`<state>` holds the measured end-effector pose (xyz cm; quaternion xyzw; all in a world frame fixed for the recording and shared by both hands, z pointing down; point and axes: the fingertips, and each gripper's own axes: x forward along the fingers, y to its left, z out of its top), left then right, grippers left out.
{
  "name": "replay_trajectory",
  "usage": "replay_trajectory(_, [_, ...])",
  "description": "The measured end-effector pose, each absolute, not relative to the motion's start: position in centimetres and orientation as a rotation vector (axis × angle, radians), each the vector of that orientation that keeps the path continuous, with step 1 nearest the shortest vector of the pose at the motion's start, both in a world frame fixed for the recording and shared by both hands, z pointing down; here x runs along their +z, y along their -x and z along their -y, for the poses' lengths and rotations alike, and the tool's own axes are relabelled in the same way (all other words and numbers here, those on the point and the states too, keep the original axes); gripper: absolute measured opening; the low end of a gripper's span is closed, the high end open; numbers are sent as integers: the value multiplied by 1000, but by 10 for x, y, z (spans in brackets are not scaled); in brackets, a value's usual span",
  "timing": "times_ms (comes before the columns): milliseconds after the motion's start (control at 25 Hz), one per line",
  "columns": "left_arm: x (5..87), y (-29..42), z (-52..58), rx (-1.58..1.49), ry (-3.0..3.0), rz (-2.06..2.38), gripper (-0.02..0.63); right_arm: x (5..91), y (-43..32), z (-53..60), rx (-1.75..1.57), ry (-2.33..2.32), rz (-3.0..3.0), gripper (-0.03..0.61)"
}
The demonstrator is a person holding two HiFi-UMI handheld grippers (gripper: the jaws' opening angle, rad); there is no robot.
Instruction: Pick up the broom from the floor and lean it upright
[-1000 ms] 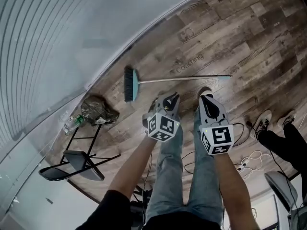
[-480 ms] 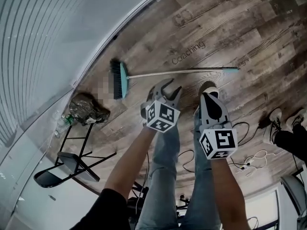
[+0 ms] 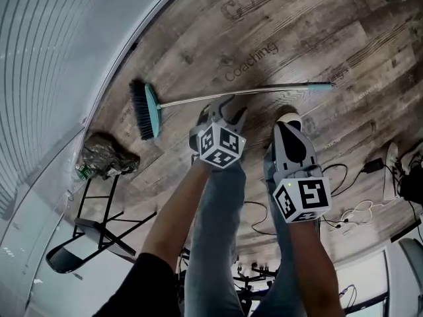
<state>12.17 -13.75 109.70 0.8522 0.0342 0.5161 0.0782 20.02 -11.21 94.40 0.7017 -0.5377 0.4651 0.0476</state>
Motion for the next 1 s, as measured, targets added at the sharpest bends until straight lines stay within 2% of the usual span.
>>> replay_trajectory(400, [1190, -123, 133, 1666, -2554, -163, 189, 962, -208, 135, 1375, -2171, 1633, 14])
replay_trajectory(840, [1221, -129, 115, 1856, -2557, -283, 187, 962, -221, 137, 1335, -2197, 1629, 14])
replay_trajectory(880, [1220, -130, 115, 1855, -2555, -281, 182, 962, -223, 137, 1339, -2203, 1622, 14])
replay_trajectory(920, [1220, -131, 115, 1858, -2557, -290, 143, 962, -223, 138, 1338, -2203, 1620, 14])
replay_trajectory(1000, [1220, -131, 115, 1884, -2569, -341, 128, 962, -222, 140, 1337, -2200, 1621, 14])
